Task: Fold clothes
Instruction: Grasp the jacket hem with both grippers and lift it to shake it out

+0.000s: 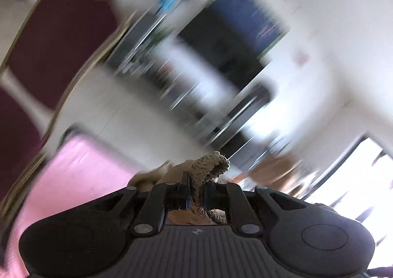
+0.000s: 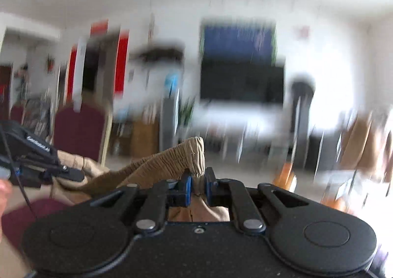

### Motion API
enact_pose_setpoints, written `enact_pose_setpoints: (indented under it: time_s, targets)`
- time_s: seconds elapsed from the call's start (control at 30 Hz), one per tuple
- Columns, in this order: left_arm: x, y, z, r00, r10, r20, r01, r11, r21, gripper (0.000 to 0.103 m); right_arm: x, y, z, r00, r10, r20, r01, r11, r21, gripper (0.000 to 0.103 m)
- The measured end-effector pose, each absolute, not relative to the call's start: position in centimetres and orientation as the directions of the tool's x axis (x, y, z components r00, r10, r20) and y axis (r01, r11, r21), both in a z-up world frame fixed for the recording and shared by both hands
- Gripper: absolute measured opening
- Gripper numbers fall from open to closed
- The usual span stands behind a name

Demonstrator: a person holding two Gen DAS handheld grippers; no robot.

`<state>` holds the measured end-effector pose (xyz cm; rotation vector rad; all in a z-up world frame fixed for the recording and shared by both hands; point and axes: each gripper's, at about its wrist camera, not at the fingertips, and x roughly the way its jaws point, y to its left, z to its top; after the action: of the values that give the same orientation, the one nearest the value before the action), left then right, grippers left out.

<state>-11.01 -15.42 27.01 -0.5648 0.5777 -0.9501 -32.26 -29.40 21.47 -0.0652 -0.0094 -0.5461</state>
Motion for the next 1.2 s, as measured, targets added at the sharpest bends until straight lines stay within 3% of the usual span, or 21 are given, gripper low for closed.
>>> enact_pose_setpoints:
  time_s: [0.07, 0.2, 0.47, 0.6, 0.77, 0.83, 0.87, 0.93, 1.03, 1.1, 1.13, 1.2]
  targets:
    - [-14.0, -13.0, 30.4, 0.475, -0.877, -0.069, 0.642, 0.399, -0.654, 0.009, -35.2, -28.0, 24.5, 0.851, -0.510, 0.127, 0.520, 0.852, -0.060, 0.011]
    - [-19.9, -9.9, 34.8, 0.484, -0.871, 0.089, 0.741, 0.353, -0.570, 0.010, -40.0, -26.8, 29.4, 0.867, -0.457, 0.199, 0.468, 0.883, -0.009, 0.011]
    - [-25.1, -8.4, 37.1, 0.525, -0.825, 0.207, 0.782, 0.373, -0.499, 0.010, -45.0, -25.6, 34.0, 0.880, -0.394, 0.265, 0.399, 0.916, 0.037, 0.011]
    - [-19.8, -12.9, 34.4, 0.586, -0.810, 0.020, 0.698, 0.493, -0.519, 0.010, -41.7, -28.1, 32.3, 0.901, -0.393, 0.182, 0.385, 0.920, 0.077, 0.011]
    - [-13.2, -18.6, 30.9, 0.630, -0.747, -0.214, 0.583, 0.636, -0.505, 0.010, -31.1, -34.2, 27.7, 0.908, -0.403, -0.112, 0.417, 0.894, 0.162, 0.011]
    - [-10.6, -21.9, 30.4, 0.667, -0.681, -0.303, 0.535, 0.721, -0.441, 0.009, -25.2, -36.6, 25.6, 0.875, -0.432, -0.218, 0.468, 0.871, 0.151, 0.010]
    - [-9.5, -23.9, 30.5, 0.696, -0.635, -0.335, 0.512, 0.766, -0.389, 0.009, -23.3, -36.7, 26.0, 0.864, -0.460, -0.203, 0.487, 0.867, 0.107, 0.010]
    - [-10.4, -23.7, 33.2, 0.729, -0.653, -0.204, 0.553, 0.738, -0.388, 0.009, -20.3, -36.3, 27.7, 0.846, -0.517, -0.134, 0.522, 0.853, 0.003, 0.010]
    - [-11.6, -23.4, 37.3, 0.751, -0.660, -0.003, 0.611, 0.697, -0.375, 0.009, -21.7, -33.7, 31.5, 0.824, -0.543, 0.162, 0.563, 0.818, -0.117, 0.010]
    - [-13.1, -22.0, 37.9, 0.755, -0.652, 0.069, 0.622, 0.679, -0.391, 0.010, -24.0, -31.9, 31.9, 0.816, -0.485, 0.315, 0.559, 0.801, -0.214, 0.010]
    - [-13.8, -21.5, 37.5, 0.755, -0.651, 0.074, 0.621, 0.675, -0.399, 0.010, -25.0, -31.1, 31.0, 0.816, -0.449, 0.364, 0.554, 0.785, -0.275, 0.010]
    - [-14.1, -21.4, 34.6, 0.760, -0.649, 0.028, 0.598, 0.682, -0.421, 0.010, -26.5, -30.7, 28.2, 0.836, -0.412, 0.363, 0.534, 0.762, -0.366, 0.010]
